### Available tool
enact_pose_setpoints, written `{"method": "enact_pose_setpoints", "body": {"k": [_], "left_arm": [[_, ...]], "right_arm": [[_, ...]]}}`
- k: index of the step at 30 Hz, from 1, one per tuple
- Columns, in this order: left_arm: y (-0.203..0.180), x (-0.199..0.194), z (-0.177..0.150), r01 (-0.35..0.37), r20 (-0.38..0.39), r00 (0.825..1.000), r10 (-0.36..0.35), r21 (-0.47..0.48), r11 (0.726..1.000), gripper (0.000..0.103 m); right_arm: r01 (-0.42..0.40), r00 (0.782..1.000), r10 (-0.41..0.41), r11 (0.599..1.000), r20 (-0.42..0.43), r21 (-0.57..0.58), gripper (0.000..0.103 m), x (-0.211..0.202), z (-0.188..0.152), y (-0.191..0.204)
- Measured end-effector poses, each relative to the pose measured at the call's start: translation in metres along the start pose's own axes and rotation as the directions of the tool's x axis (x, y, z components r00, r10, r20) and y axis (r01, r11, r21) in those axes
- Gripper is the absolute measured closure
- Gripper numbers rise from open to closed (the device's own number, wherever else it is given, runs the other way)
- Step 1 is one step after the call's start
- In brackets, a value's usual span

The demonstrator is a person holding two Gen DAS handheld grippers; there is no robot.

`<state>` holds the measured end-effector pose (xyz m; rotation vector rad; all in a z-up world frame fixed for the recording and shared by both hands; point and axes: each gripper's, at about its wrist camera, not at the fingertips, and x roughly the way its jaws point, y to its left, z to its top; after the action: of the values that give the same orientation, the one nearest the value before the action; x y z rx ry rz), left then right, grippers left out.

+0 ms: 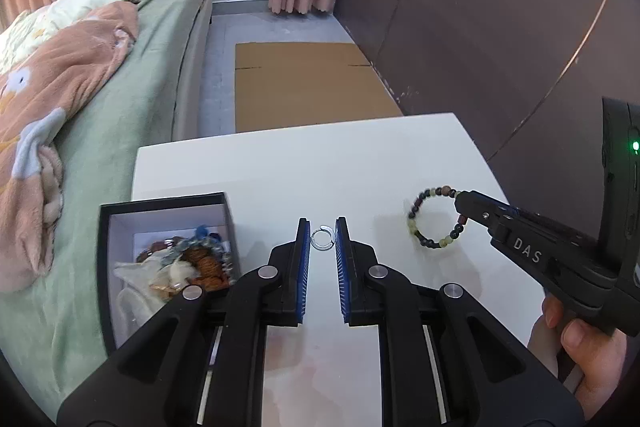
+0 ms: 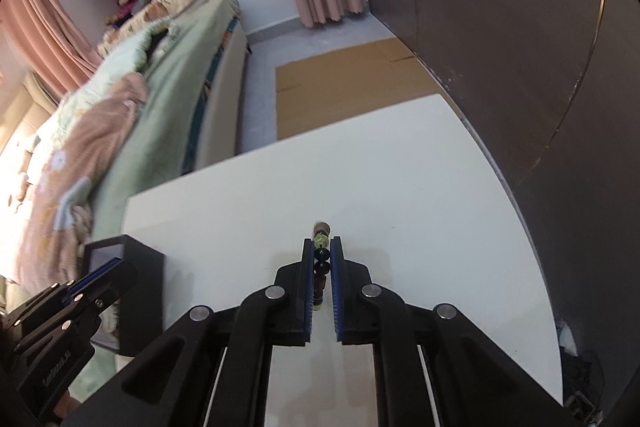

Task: Organize jewelry
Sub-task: 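Carry the ring and bead bracelet over the black box and open both grippers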

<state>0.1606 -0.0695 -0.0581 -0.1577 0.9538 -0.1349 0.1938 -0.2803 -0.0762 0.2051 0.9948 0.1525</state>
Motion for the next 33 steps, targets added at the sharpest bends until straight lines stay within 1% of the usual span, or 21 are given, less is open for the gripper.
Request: {"method": "enact_pose_setpoints", "body": {"k": [5, 11, 16, 23, 24, 25, 27, 29, 32, 33], "left_arm": [[0.014, -0.018, -0.001, 0.001, 0.025, 1.000, 0.000, -0.023, 1.000, 0.089], [0.040, -0.038, 0.001, -0.014, 0.052, 0.998, 0.017, -0.067, 0.998, 0.089], [0.066, -0.048, 0.000, -0.034, 0.061, 0.997, 0.041, -0.114, 0.993, 0.089], [0.092, -0.053, -0.002, -0.058, 0.066, 0.995, 0.071, -0.173, 0.983, 0.089], [0.097, -0.053, -0.002, -0.063, 0.062, 0.995, 0.075, -0.186, 0.981, 0.084], [0.101, -0.052, -0.001, -0.065, 0.057, 0.995, 0.078, -0.198, 0.978, 0.067], [0.108, -0.056, -0.002, -0.063, 0.070, 0.994, 0.080, -0.219, 0.974, 0.050], [0.113, -0.061, -0.001, -0.063, 0.083, 0.993, 0.084, -0.231, 0.971, 0.049], [0.120, -0.066, -0.001, -0.054, 0.089, 0.993, 0.078, -0.248, 0.967, 0.049], [0.122, -0.067, -0.001, -0.052, 0.090, 0.993, 0.078, -0.255, 0.966, 0.047]], "right_arm": [[-0.055, 0.998, 0.055, 0.998, 0.031, 0.005, 0.095, -0.017, -0.002, 0.007], [-0.123, 0.989, 0.124, 0.992, 0.083, -0.014, 0.095, -0.035, -0.006, 0.025], [-0.189, 0.974, 0.192, 0.981, 0.118, -0.031, 0.095, -0.047, -0.009, 0.043], [-0.286, 0.944, 0.294, 0.955, 0.153, -0.074, 0.095, -0.059, -0.014, 0.078], [-0.299, 0.938, 0.308, 0.951, 0.157, -0.083, 0.095, -0.062, -0.015, 0.083], [-0.308, 0.934, 0.319, 0.947, 0.161, -0.090, 0.095, -0.063, -0.017, 0.087], [-0.334, 0.922, 0.349, 0.936, 0.170, -0.108, 0.095, -0.067, -0.019, 0.098], [-0.356, 0.912, 0.373, 0.926, 0.168, -0.124, 0.095, -0.067, -0.021, 0.105], [-0.377, 0.904, 0.397, 0.915, 0.159, -0.144, 0.095, -0.068, -0.025, 0.118], [-0.384, 0.901, 0.406, 0.911, 0.154, -0.151, 0.095, -0.067, -0.026, 0.123]]}}
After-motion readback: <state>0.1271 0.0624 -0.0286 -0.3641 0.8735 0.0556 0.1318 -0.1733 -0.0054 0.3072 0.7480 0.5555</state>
